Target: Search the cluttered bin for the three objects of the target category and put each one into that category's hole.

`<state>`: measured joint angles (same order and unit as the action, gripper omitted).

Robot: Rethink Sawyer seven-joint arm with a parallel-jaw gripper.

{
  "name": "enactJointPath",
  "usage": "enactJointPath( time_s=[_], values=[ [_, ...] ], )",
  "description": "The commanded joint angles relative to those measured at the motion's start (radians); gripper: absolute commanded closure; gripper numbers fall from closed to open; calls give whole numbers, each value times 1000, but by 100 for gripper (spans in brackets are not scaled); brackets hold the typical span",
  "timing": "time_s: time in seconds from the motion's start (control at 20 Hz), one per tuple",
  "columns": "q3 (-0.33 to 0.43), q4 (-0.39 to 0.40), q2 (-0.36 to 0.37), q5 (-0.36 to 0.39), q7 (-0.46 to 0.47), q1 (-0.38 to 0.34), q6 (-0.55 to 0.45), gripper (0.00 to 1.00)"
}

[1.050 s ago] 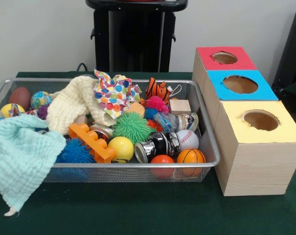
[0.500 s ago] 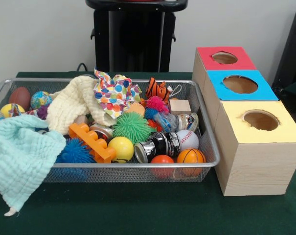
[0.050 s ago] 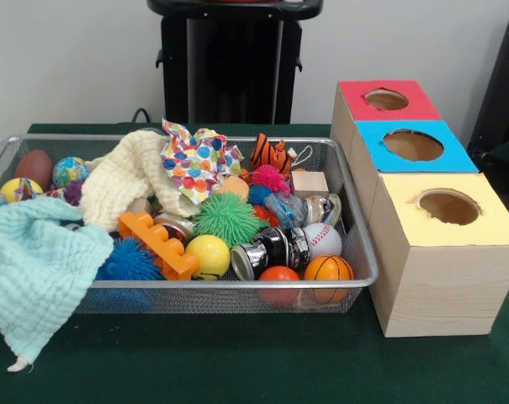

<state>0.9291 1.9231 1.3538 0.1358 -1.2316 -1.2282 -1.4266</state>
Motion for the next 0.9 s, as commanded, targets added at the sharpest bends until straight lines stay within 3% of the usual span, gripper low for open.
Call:
enactJointPath(
  time_s=[0.05, 0.35, 0.9],
  values=[
    [-80, 203, 171, -103, 145, 30, 78, 100],
    [-94, 249, 99, -108, 57, 126, 188, 100],
    [-141, 318, 42, -85, 35, 197, 375, 100]
  ],
)
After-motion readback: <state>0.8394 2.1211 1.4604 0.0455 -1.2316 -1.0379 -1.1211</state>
